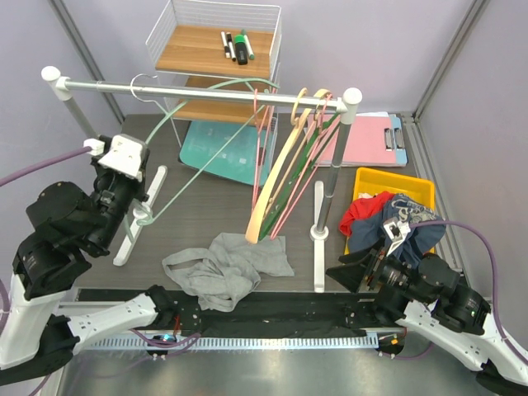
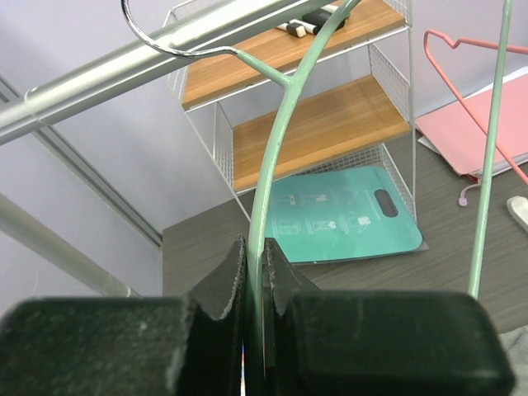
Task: Remove the tank top from the hanger
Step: Place the hanger at the clothesline.
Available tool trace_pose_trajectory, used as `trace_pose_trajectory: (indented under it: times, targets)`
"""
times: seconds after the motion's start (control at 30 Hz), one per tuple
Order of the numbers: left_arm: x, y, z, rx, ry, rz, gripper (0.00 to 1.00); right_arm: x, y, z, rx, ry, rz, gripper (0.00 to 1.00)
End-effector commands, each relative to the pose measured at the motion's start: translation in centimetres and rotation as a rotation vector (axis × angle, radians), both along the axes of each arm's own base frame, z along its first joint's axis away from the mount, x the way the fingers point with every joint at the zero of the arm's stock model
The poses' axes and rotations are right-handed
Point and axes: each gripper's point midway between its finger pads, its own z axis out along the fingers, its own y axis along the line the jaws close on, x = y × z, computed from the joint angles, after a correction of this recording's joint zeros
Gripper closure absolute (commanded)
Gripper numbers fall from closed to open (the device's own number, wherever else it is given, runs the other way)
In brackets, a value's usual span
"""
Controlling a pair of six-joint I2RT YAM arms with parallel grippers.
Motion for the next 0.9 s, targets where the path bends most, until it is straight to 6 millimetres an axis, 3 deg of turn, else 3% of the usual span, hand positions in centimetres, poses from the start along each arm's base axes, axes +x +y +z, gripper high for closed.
trace_pose_trajectory:
  times: [0.0,0.23,0.37,0.6,0.7,0.73,0.8,0.87]
  targets:
    - [0.6,0.1,2.4,-0.024,-0.077,0.03,1.0,-0.4,-0.2,1.7,0.041,-0.034,0.011,0.03]
    - [1.0,-0.2,1.1,0.003,-0.042,0.041,1.0,-0.5,-0.2,1.7,0.042,-0.037,0.017,0.03]
    - [0.4,-0.7,-0.9,-0.03,0.022,-0.005,1.0,-0.4,0.1,1.5,0.034,-0.033,0.022,0.03]
    - [0.0,-0.7,-3.2,-0.057,0.073,-0.007,0.98,0.5,2.3,0.3,-0.006,0.012,0.051,0.03]
    - [0.0,-0.6,-3.5,-0.063,0.078,-0.001,0.83,0.9,4.7,-0.5,-0.006,0.036,0.107,0.03]
    - [-0.2,-0.4,-3.3,-0.083,0.073,-0.002,0.72,1.3,5.3,-0.3,0.006,0.027,0.11,0.03]
    - [-0.5,-0.1,-3.1,-0.105,0.069,0.0,0.65,2.0,6.4,-2.3,-0.041,0.058,0.11,0.03]
    - [-1.1,0.6,-2.5,-0.149,0.057,-0.001,0.58,2.7,7.4,-2.3,-0.023,0.035,0.115,0.03]
